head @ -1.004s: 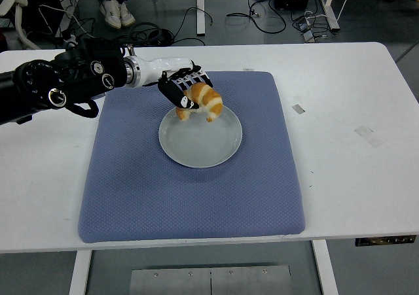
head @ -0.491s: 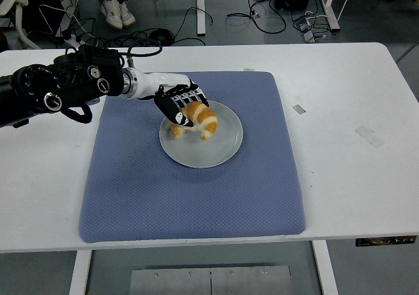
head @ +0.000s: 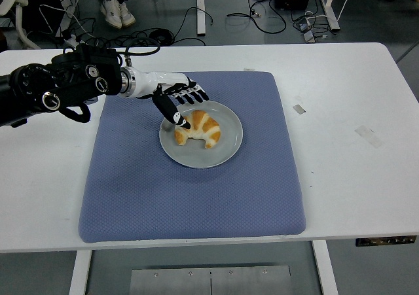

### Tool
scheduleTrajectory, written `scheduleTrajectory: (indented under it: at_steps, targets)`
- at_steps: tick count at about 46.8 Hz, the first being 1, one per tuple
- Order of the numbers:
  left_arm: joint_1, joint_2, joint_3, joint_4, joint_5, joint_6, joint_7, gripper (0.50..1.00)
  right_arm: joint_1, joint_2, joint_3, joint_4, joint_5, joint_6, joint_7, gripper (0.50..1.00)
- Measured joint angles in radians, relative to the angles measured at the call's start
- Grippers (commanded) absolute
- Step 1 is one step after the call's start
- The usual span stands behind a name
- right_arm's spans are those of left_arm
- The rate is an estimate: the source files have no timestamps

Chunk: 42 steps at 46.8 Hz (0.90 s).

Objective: Place the bread on the plate

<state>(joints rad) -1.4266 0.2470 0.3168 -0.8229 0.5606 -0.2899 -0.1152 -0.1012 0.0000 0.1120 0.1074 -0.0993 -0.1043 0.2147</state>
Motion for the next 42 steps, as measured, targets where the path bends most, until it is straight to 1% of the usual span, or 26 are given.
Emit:
scheduleTrajectory:
  at_steps: [4,7,9,14,23,30,35,42]
  targets:
    - [-0.003,0.013,-0.009,-0.001,-0.018,0.000,-0.004,0.943,0.000,0.000,0.000,0.000,0.000,0.000,0.000,1.000]
    - [-0.008,0.037,-0.013,-0.001,-0.080,0.000,-0.004,0.961,0.000,0.000,0.000,0.000,0.000,0.000,0.000,1.000]
    - [-0.011,0.048,-0.013,-0.001,-0.140,0.000,-0.005,0.964,0.000,0.000,0.000,0.000,0.000,0.000,0.000,1.000]
    - [-0.014,0.067,-0.013,-0.001,-0.229,0.000,-0.005,0.966,0.000,0.000,0.000,0.000,0.000,0.000,0.000,1.000]
    - [-0.010,0.104,-0.014,0.001,-0.252,0.000,-0.005,0.966,0.000,0.000,0.000,0.000,0.000,0.000,0.000,1.000]
    - [-0.004,0.152,-0.044,0.001,-0.259,0.003,-0.005,0.966,0.000,0.000,0.000,0.000,0.000,0.000,0.000,1.000]
    - [0.000,0.195,-0.080,0.001,-0.293,0.003,-0.004,0.966,0.000,0.000,0.000,0.000,0.000,0.000,0.000,1.000]
    - [0.000,0.244,-0.096,0.001,-0.354,0.003,-0.004,0.968,0.000,0.000,0.000,0.000,0.000,0.000,0.000,1.000]
